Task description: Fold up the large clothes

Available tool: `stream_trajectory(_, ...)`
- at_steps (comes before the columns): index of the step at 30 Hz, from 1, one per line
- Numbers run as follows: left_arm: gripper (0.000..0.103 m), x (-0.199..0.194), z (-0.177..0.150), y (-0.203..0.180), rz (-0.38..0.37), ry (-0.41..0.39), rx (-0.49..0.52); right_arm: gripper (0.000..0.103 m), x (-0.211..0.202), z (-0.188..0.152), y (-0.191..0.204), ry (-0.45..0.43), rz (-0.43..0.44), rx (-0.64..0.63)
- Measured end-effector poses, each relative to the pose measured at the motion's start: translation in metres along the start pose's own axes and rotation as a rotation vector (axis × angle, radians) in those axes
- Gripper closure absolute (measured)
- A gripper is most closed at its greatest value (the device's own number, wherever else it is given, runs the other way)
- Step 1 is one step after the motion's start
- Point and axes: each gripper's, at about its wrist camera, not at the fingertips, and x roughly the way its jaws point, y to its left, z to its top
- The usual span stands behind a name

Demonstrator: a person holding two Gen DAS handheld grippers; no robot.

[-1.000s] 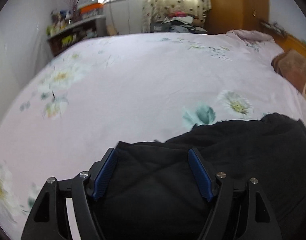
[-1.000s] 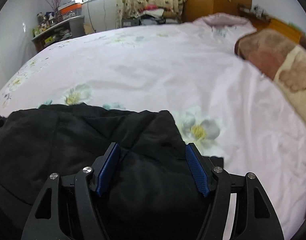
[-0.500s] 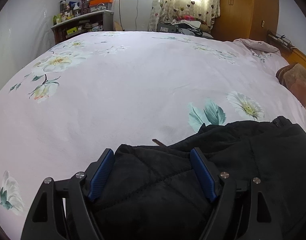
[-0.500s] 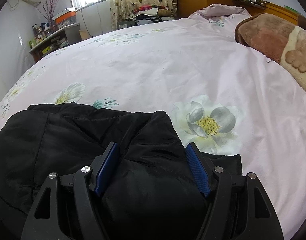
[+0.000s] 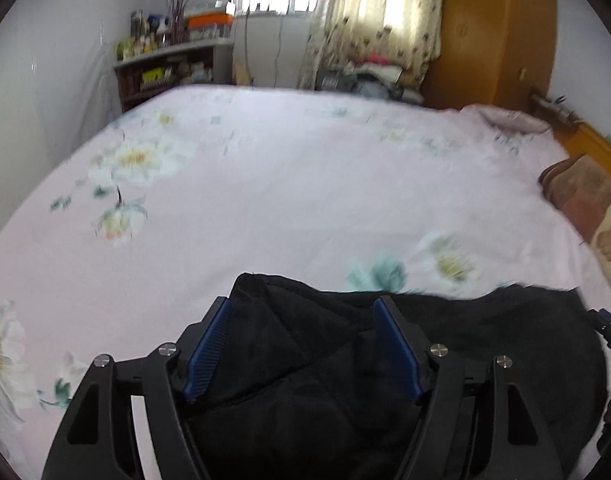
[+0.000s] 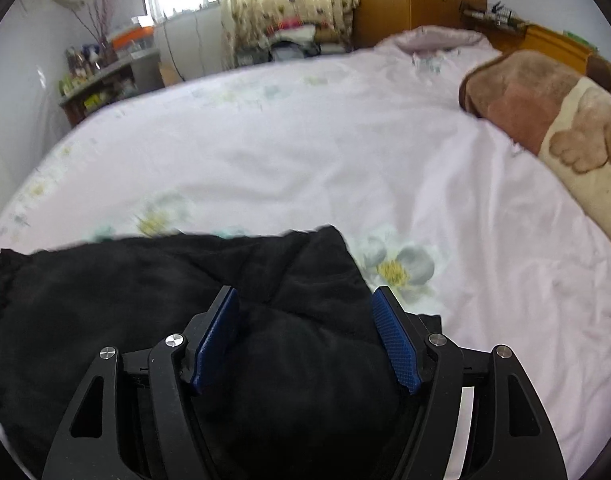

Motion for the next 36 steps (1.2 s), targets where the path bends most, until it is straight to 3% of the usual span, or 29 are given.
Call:
stream_trajectory(2,0.028,-0.026,0.000,-0.016,-0.063,-0.056,0.016,0.034,-0.030,0.000,0.011,-0.049,0.029,0.005)
stream_trajectory(4,0.028,-0.038,-0.005,-0.035,-0.114,-0.064,0.029,0.034,-0.041,-0.009,0.026,-0.051,0.069,-0.002)
stream_trajectory(7,0.028,-0.048,-0.009,-0.047,-0.062,-0.115,0.084,0.034,-0.037,-0.024,0.045,-0.023,0.056,-0.072)
stream_trajectory(9,0.028,-0.047,-0.004,-0.028,-0.017,-0.123,0.041,0.034,-0.035,-0.029,0.049,-0.010,0.053,-0.104)
stream_trajectory(13,0.029,-0.038,-0.001,0.022,0.090,-0.078,-0.020,0.034,-0.041,-0.029,0.033,-0.036,0.036,-0.087)
stream_trajectory(15,0.029,-0.043,-0.008,0.030,0.052,-0.069,-0.040,0.034,-0.040,-0.029,0.021,-0.031,0.033,-0.061)
stream_trajectory(19,0.029,-0.042,-0.032,0.006,-0.054,-0.047,0.023,0.034,-0.028,-0.042,0.004,0.001,0.020,-0.015)
stream_trajectory(21,0.029,-0.014,-0.045,-0.002,-0.011,0.016,0.062,0.034,-0.019,-0.046,-0.001,0.024,0.009,-0.013)
stream_trajectory(23,0.029,0.018,-0.060,0.008,0.011,0.076,0.035,0.034,-0.005,-0.050,-0.007,0.056,-0.019,-0.021)
stream_trajectory(26,0.028,0.029,-0.065,0.016,-0.002,0.073,-0.007,0.034,0.007,-0.056,-0.014,0.072,0.007,-0.006)
stream_trajectory(29,0.029,0.031,-0.059,0.009,0.023,0.094,0.029,0.034,0.014,-0.056,-0.010,0.085,-0.019,-0.039)
stream_trajectory(32,0.035,0.003,-0.049,0.007,0.023,0.079,0.052,0.038,-0.007,-0.045,-0.009,0.085,-0.036,-0.028)
stream_trajectory(36,0.035,-0.055,-0.048,0.008,-0.053,-0.023,0.050,0.041,-0.065,-0.047,-0.003,-0.015,0.018,-0.043)
